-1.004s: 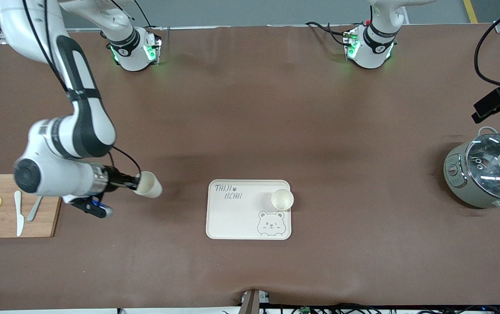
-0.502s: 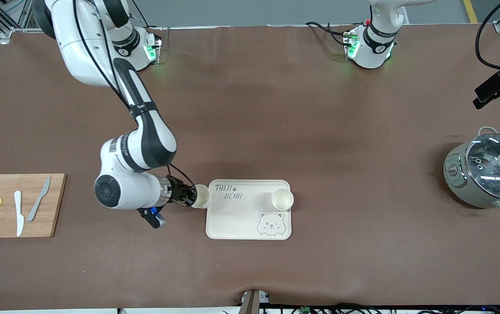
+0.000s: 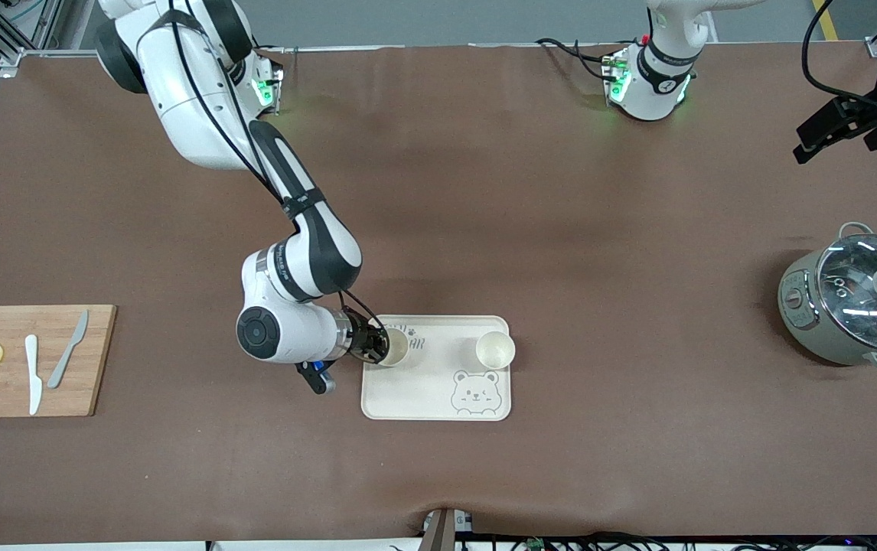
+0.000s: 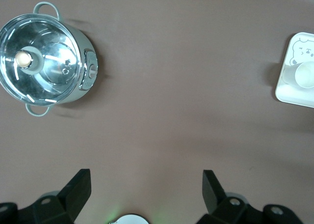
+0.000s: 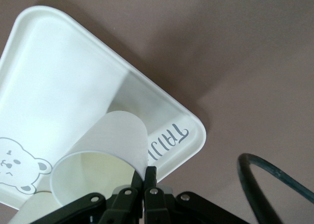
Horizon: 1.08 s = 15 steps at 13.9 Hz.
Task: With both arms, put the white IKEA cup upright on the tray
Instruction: 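Lower the cup onto the tray and open the right gripper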
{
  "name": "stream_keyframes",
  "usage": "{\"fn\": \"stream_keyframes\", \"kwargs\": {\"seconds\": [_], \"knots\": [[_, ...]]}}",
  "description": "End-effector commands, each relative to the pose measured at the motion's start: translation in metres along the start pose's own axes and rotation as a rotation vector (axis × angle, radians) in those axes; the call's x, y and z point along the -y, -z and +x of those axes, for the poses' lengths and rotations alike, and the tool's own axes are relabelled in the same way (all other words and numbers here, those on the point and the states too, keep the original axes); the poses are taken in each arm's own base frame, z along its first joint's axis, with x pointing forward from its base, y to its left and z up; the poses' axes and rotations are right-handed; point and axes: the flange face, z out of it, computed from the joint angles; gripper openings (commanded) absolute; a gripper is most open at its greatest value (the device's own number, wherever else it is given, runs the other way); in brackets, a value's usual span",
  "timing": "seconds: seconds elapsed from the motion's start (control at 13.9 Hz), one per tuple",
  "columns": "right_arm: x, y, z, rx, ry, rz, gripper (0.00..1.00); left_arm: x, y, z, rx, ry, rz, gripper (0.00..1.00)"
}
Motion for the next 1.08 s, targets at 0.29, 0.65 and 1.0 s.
{"fn": "stream_keyframes", "kwargs": {"seconds": [0.29,0.65,1.0], "knots": [[0.0,-0.011,0.0,-0.021,0.0,-0.03,1.0,-0.011,-0.004,-0.001,-0.038,-0.07,-0.016,1.0],[-0.007,0.071,0.005,-0.042,0.021,-0.055,1.0,-0.011,0.003,-0.003,-0.054,-0.172,-0.008,1.0],[-0.037,0.183,0.025,-0.013,0.0,-0.056,1.0,-0.014,0.001,0.002,-0.057,-0.162,-0.024,1.0]]}}
